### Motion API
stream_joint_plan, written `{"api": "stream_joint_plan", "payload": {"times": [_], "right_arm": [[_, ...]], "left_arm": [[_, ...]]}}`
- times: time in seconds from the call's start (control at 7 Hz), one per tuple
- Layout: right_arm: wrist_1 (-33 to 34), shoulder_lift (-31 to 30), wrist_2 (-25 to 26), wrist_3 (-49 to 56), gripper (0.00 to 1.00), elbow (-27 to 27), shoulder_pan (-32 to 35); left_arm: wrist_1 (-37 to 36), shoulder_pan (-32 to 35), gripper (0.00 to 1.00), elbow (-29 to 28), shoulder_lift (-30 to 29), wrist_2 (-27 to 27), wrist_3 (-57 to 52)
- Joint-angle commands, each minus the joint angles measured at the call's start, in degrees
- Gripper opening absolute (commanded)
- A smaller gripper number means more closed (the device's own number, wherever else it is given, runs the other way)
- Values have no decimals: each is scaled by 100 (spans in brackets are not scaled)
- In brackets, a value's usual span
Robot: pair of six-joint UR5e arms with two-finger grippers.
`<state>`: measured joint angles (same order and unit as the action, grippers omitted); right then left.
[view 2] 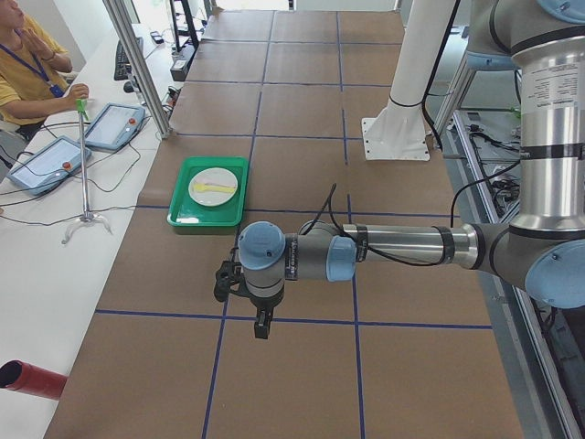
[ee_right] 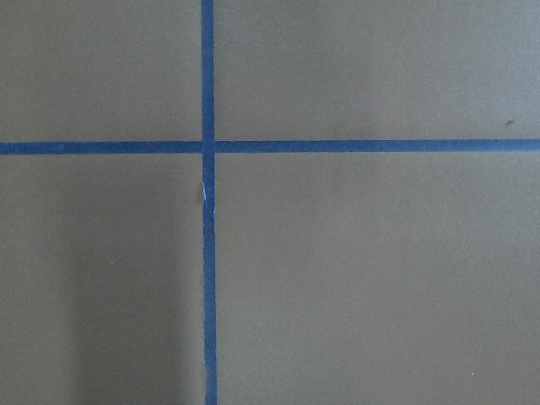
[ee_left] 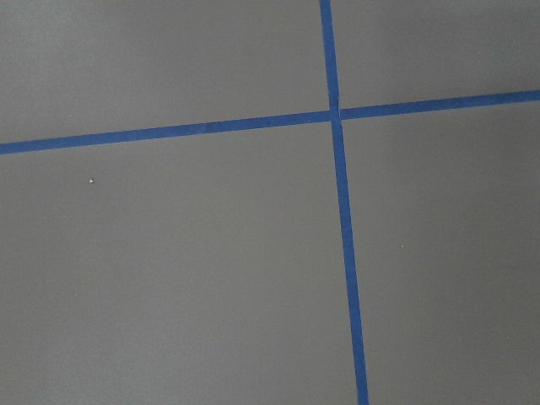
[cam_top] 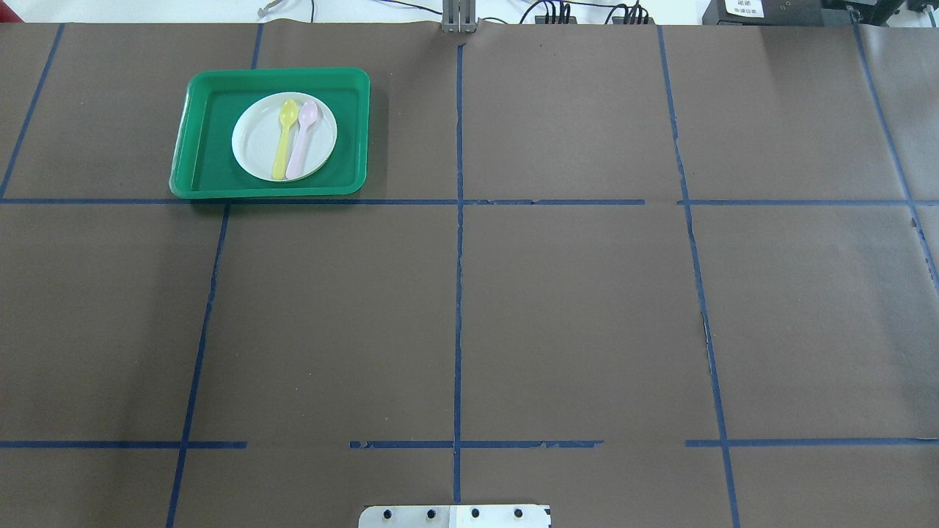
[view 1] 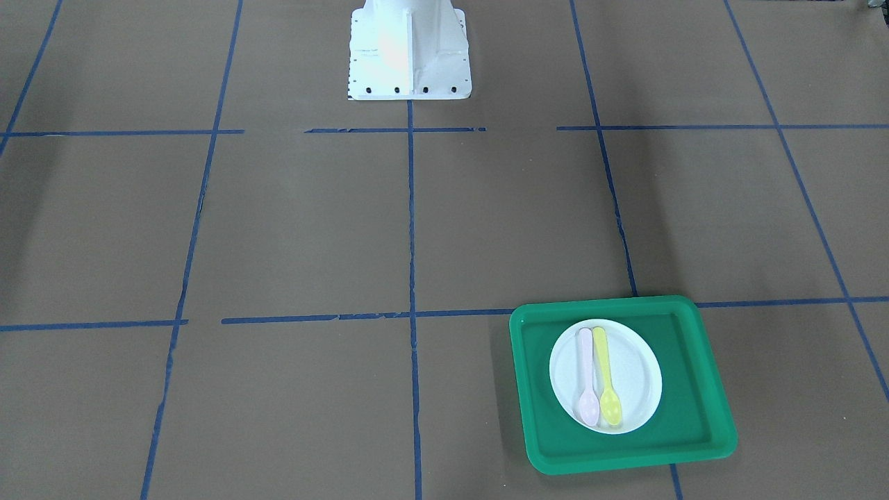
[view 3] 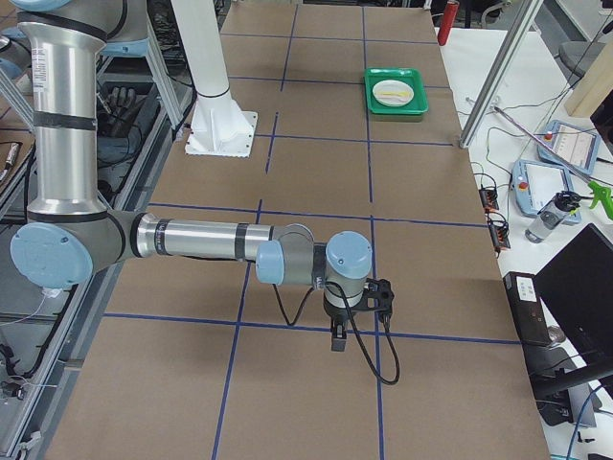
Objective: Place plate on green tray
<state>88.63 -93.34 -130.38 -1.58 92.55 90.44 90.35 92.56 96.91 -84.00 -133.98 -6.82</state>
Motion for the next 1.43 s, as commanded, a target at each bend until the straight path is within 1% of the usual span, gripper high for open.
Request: {"api": "stream_joint_plan", "payload": {"times": [0.0, 0.14, 1.29], "right_arm": [[5, 0, -5, 0, 100, 0, 0], [-3, 0, 4, 0, 100, 0, 0], [-4, 0, 4, 0, 100, 0, 0]], "left_arm": [[209, 16, 100, 21, -11, 12, 5], [359, 16, 100, 4, -2, 12, 14], [378, 7, 100, 30, -64, 4, 58]]}}
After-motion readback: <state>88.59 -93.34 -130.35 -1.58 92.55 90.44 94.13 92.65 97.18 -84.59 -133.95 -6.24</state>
